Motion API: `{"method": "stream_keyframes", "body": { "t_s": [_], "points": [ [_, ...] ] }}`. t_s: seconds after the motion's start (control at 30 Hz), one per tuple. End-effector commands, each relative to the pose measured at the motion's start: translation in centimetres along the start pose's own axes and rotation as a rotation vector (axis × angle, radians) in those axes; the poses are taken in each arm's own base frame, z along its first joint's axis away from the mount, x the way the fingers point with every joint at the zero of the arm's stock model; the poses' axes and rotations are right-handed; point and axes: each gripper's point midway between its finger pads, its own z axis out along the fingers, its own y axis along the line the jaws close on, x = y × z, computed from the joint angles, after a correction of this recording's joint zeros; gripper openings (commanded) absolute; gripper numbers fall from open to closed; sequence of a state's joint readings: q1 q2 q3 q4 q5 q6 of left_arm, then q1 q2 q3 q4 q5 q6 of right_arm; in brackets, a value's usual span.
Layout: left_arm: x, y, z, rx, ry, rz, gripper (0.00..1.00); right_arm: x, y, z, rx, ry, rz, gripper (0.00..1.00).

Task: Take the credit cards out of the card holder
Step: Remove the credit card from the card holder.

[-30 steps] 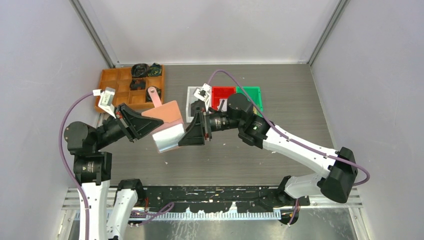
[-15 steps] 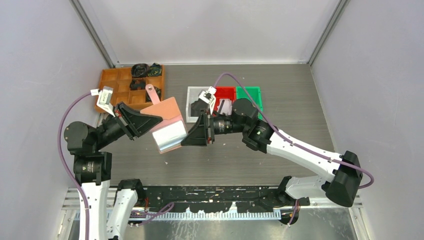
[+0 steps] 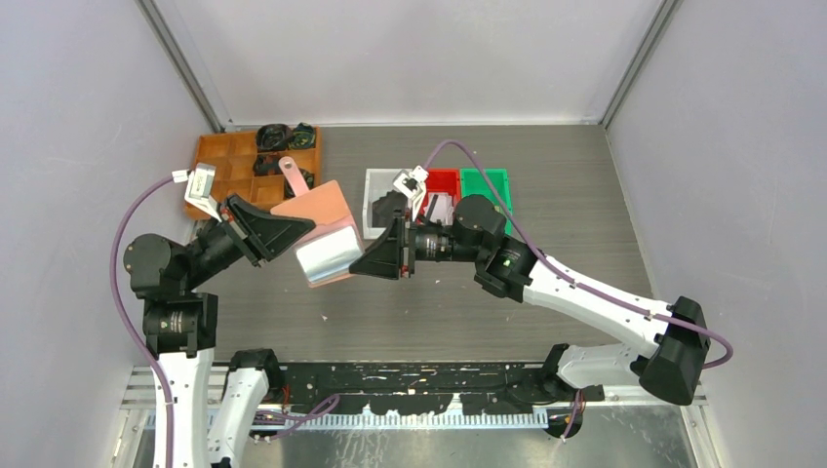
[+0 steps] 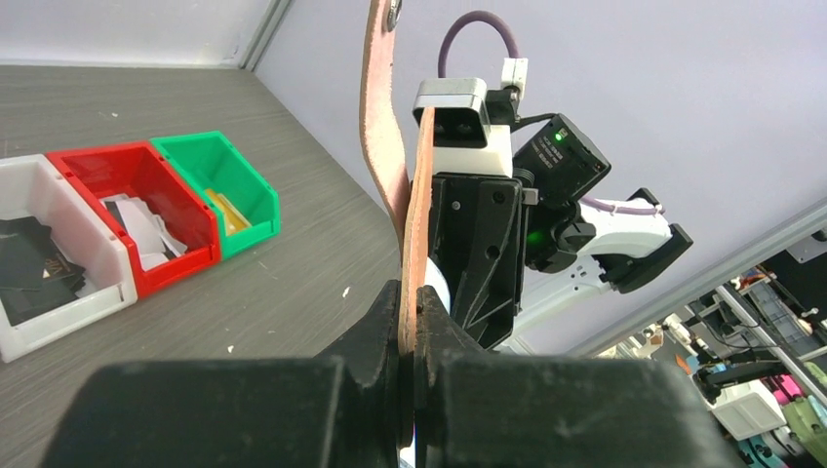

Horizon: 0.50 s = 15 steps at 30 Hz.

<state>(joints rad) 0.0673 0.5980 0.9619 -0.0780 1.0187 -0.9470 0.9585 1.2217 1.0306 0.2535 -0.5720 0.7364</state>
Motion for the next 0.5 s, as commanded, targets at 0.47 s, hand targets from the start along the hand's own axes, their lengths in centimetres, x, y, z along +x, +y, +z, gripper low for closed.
{"method": "stream_keyframes", "body": {
  "t_s": [0.47],
  "points": [
    [-0.4,-3.1,-0.5,0.093,0.007,0.027,0.0,-10.0,0.2,0.3,0.129,-0.376,-0.067,0.24]
  ]
}}
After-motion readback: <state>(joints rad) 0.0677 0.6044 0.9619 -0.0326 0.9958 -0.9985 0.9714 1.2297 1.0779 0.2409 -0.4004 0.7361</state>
